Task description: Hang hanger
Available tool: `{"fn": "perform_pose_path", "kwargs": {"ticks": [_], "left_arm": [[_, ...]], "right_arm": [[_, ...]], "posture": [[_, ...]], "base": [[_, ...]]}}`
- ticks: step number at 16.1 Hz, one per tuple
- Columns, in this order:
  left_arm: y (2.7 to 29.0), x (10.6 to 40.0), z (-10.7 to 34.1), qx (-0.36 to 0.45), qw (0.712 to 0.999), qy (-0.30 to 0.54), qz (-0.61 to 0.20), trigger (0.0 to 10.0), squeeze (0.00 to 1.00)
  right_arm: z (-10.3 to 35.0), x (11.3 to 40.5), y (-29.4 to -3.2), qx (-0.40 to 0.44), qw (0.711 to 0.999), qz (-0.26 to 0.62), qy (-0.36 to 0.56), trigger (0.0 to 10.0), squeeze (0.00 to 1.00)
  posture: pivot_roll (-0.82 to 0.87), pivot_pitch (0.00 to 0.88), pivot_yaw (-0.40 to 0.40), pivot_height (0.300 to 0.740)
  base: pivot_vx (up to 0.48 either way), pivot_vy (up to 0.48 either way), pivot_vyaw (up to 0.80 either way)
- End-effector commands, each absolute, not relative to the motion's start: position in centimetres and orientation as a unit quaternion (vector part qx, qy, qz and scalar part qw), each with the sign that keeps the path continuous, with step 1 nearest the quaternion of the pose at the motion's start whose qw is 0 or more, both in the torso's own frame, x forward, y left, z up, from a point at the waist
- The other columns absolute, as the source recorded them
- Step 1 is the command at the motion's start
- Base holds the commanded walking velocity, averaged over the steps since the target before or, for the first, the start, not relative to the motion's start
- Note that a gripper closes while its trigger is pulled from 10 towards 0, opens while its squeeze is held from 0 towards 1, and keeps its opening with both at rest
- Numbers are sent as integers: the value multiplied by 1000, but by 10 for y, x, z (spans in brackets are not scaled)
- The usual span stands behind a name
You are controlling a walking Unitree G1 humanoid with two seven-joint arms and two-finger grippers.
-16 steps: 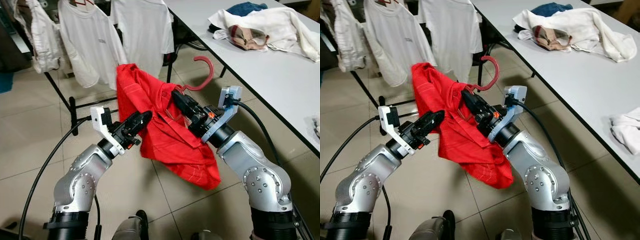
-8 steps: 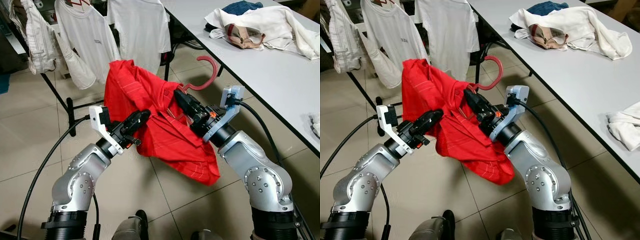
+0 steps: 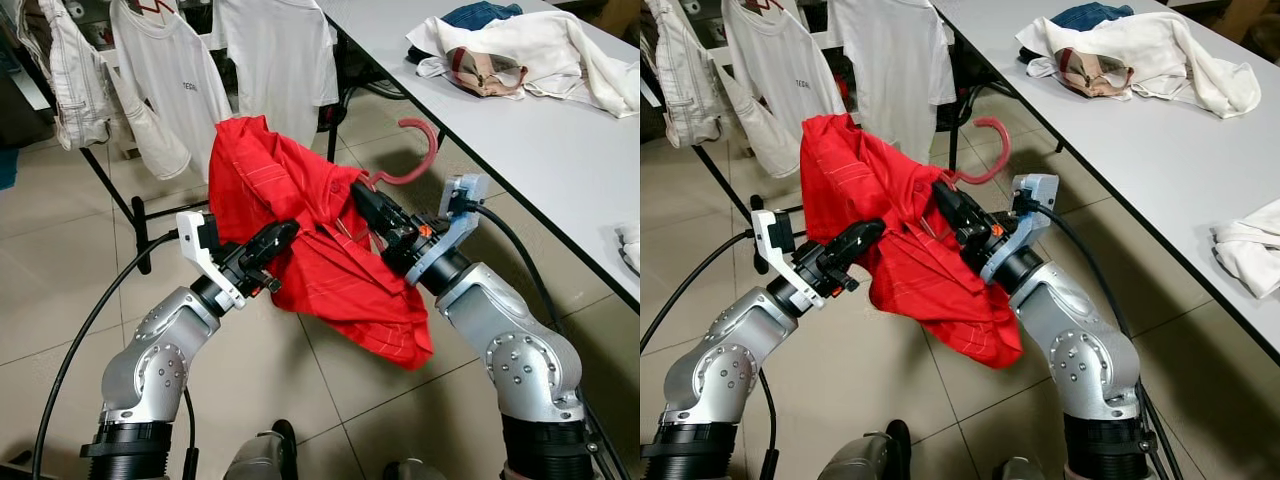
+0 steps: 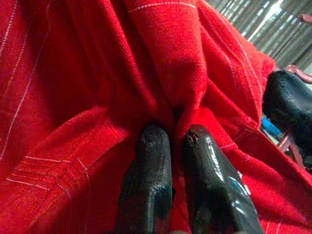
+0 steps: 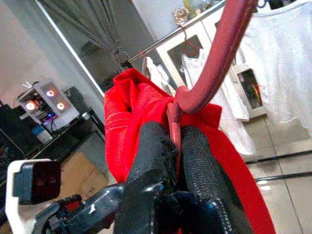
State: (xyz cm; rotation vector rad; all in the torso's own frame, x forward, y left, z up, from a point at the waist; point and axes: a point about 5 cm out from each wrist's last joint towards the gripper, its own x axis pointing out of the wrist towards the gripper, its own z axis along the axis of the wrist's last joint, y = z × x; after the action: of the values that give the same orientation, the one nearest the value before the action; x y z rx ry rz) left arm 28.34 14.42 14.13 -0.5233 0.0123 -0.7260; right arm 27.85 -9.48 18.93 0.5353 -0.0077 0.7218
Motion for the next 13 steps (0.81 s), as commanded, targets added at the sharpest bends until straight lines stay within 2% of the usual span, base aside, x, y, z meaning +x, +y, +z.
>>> {"fn": "perform_pose_path", "kwargs": {"ticks": [1, 2, 4, 7, 10, 13], "left_arm": [[144, 283, 143, -235, 906, 8, -351, 0, 0], [147, 280, 144, -231, 910, 8, -346, 0, 0], [153, 275, 144, -222, 914, 8, -339, 0, 0], [157, 270, 141, -192, 920, 20, -340, 0, 0], [157, 276, 132, -150, 936, 42, -315, 0, 0], [157, 293, 131, -138, 950, 41, -276, 0, 0]], "right_arm": [[187, 282, -97, 246, 914, 322, -4, 0, 0], [183, 292, -107, 239, 936, 257, -3, 0, 0], [182, 304, -125, 237, 955, 177, -15, 0, 0], [184, 307, -129, 226, 960, 164, -23, 0, 0], [198, 300, -112, 275, 931, 233, -54, 0, 0], [208, 281, -93, 302, 881, 359, -57, 0, 0]], "posture": [[-69, 144, 52, 740], [-68, 144, 51, 740], [-64, 144, 48, 740], [-62, 146, 46, 740], [-65, 140, 43, 740], [-73, 133, 46, 740]], "base": [[0, 0, 0], [0, 0, 0], [0, 0, 0], [0, 0, 0], [0, 0, 0], [0, 0, 0]]}}
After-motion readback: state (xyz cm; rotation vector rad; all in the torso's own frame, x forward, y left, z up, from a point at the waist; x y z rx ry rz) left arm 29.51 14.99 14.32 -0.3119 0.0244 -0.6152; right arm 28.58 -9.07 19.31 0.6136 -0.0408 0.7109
